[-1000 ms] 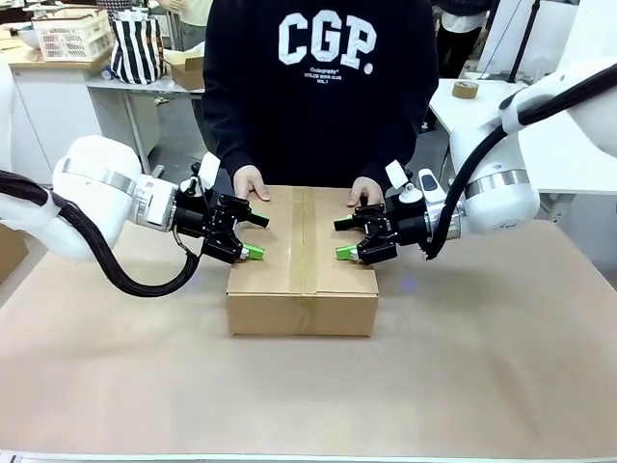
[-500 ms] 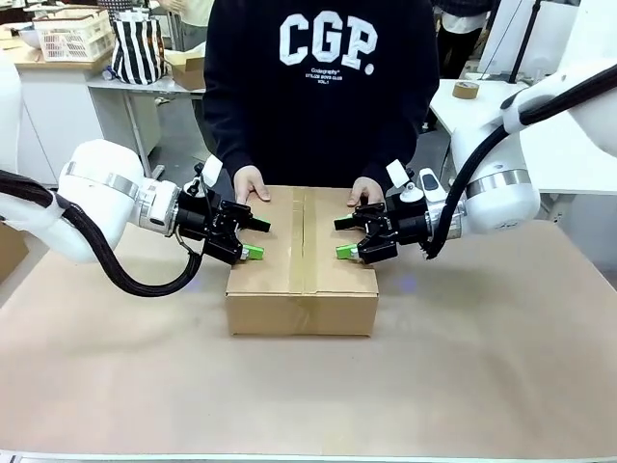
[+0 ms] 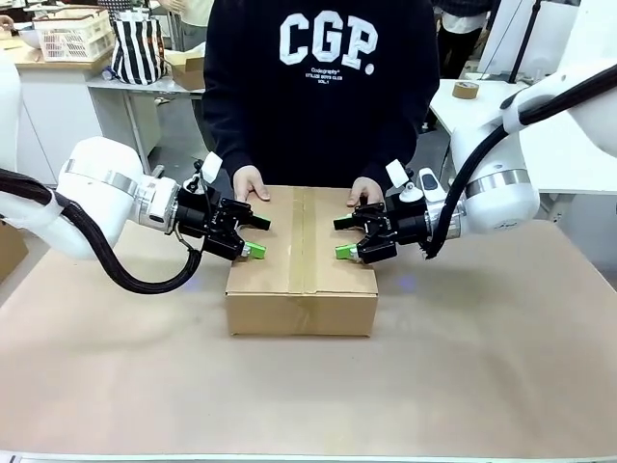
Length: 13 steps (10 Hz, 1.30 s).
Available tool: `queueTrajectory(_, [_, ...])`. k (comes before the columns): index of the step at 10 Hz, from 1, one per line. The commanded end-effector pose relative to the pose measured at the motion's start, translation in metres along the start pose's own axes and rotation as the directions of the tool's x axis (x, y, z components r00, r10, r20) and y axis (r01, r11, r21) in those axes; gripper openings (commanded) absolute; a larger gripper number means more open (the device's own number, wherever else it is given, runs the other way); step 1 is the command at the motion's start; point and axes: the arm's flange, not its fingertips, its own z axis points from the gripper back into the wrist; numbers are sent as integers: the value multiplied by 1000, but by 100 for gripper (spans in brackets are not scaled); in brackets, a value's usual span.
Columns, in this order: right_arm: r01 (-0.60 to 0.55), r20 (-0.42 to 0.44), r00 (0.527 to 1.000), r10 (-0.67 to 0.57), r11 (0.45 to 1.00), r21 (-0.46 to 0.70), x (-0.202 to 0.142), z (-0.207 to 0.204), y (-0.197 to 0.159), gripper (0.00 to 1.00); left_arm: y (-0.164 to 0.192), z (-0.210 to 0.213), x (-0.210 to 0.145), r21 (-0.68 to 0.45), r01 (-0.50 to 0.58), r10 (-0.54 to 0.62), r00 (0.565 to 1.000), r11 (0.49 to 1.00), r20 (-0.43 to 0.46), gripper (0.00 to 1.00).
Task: Pack the gift set into the box.
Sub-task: Press and hold the closed box until the human finishes sealing it.
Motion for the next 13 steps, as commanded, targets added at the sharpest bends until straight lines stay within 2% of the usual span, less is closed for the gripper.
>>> queueTrajectory(1, [1, -7, 1000, -1, 1000, -4, -2, 0, 0, 100, -3, -1, -4, 7, 10, -10, 1000, 1000, -9, 100])
queueTrajectory(13, [1, -7, 1000, -1, 1000, -4, -2, 0, 0, 100, -3, -1, -4, 7, 10, -10, 1000, 1000, -9, 100])
